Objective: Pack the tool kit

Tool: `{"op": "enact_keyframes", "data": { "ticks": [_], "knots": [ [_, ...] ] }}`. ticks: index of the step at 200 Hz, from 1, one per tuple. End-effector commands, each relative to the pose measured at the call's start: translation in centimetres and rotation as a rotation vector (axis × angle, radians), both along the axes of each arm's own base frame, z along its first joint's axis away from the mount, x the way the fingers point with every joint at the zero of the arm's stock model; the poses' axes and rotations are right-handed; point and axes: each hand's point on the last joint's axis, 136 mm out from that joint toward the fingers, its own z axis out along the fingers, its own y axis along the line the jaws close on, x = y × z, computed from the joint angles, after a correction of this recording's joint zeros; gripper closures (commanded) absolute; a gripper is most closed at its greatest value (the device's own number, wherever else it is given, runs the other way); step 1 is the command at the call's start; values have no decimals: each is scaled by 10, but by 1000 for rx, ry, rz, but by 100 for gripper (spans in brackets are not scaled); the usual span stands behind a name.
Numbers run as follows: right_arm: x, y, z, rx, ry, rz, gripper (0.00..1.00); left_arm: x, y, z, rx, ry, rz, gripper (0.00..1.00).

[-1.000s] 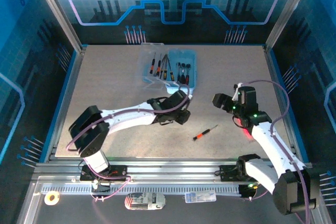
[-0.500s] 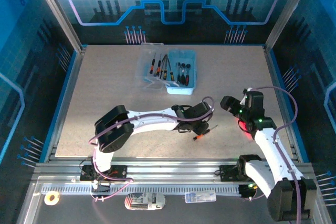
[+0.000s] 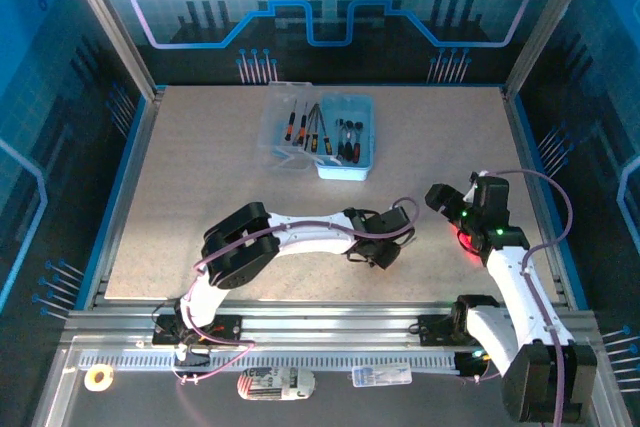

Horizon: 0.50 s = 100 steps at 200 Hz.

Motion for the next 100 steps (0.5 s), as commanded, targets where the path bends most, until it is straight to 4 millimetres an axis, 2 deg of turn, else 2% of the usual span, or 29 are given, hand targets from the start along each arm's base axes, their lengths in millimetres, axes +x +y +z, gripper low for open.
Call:
{"op": "enact_keyframes", "data": {
  "ticks": [1,23,57,100],
  "knots": [
    [-1,1,-2,35,1,-5,13,-6,-1,-9,27,35,-6,67],
    [-1,-1,-1,35,-3,-10,13,-6,2,-15,42,38,-2,67],
    [0,-1,2,37,-6,-8,13,-10,4,-12,36,48,-5,68],
    [2,0,6,46,-24,-6,13,-7,22,-24,108,22,12,75]
  ]
}}
